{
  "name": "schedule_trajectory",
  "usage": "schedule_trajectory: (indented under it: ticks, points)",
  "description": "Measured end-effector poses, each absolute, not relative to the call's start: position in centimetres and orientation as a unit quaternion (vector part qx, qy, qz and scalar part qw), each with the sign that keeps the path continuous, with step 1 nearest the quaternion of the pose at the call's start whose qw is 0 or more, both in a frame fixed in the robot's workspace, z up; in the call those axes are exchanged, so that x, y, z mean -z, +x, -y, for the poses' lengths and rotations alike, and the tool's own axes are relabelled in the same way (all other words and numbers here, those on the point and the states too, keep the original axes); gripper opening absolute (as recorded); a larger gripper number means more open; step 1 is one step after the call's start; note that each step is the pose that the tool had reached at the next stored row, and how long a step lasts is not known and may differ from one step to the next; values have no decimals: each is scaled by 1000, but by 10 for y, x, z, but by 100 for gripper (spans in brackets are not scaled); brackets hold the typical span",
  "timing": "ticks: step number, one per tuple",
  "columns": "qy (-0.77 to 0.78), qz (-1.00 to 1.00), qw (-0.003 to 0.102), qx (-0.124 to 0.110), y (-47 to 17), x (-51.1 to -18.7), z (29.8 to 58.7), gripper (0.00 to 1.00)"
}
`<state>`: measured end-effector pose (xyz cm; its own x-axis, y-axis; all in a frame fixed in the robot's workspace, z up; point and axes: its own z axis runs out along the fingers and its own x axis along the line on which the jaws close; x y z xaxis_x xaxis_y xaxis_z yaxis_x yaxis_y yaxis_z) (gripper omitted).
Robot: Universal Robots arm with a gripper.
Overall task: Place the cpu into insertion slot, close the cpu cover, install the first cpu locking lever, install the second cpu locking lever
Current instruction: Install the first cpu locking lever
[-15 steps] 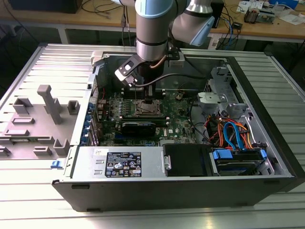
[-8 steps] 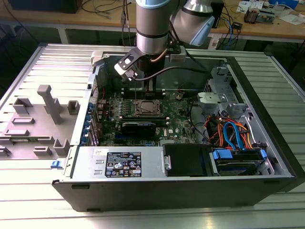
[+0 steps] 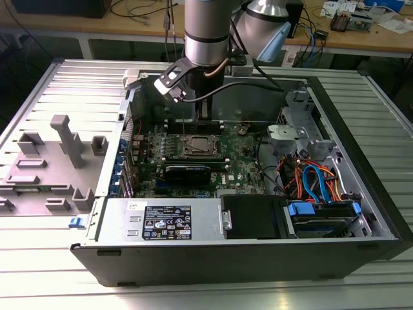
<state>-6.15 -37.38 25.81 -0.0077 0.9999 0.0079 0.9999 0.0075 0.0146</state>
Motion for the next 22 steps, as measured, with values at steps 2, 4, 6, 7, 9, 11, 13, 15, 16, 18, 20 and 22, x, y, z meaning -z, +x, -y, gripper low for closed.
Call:
schedule_trajectory:
  ticks: [2,4,6,7,9,11,13,15,16,18,20,22]
  points:
    - [704,-710,2,-8,-62,-261,374,11]
    - [704,-710,2,-8,-61,-262,374,11]
    - [704,-710,2,-8,-61,-262,374,11]
    - [703,-711,2,-8,-61,-262,374,11]
    - [689,-724,2,-8,-62,-262,374,11]
    - [668,-744,2,-8,-61,-262,374,11]
    - [647,-762,2,-8,-61,-262,374,11]
    - [635,-773,2,-8,-62,-262,374,11]
    - [629,-778,2,-8,-62,-262,374,11]
    - [615,-788,1,-8,-62,-262,374,11]
    - [598,-801,1,-8,-62,-262,374,11]
    - [580,-814,1,-8,-62,-262,374,11]
